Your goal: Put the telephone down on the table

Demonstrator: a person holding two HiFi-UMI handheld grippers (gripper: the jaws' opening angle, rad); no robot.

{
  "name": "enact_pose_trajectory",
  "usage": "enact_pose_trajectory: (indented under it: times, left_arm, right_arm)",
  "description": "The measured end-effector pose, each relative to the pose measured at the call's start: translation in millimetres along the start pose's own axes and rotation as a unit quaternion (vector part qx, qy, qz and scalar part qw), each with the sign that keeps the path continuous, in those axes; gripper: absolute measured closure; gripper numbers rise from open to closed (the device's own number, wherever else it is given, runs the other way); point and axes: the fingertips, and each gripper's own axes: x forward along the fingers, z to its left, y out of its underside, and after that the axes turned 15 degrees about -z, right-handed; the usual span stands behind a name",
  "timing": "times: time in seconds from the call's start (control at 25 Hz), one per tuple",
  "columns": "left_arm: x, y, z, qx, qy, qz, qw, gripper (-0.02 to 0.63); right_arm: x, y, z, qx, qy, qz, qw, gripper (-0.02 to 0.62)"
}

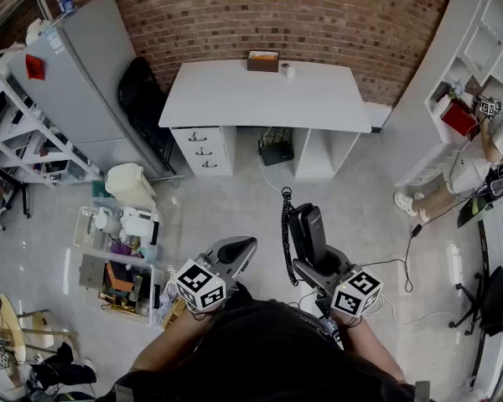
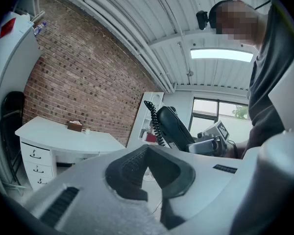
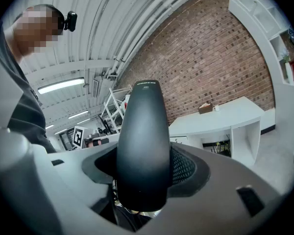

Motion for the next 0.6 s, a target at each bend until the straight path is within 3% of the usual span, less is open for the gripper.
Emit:
enact_pose_trajectory:
  times: [0.6]
  left_arm:
    - [-19, 3, 30, -0.001, -0.013, 0.008, 0.9999, 0.598]
  right_arm:
    - [35, 12, 6, 0.004, -0.023, 0.002, 1.0, 0.325]
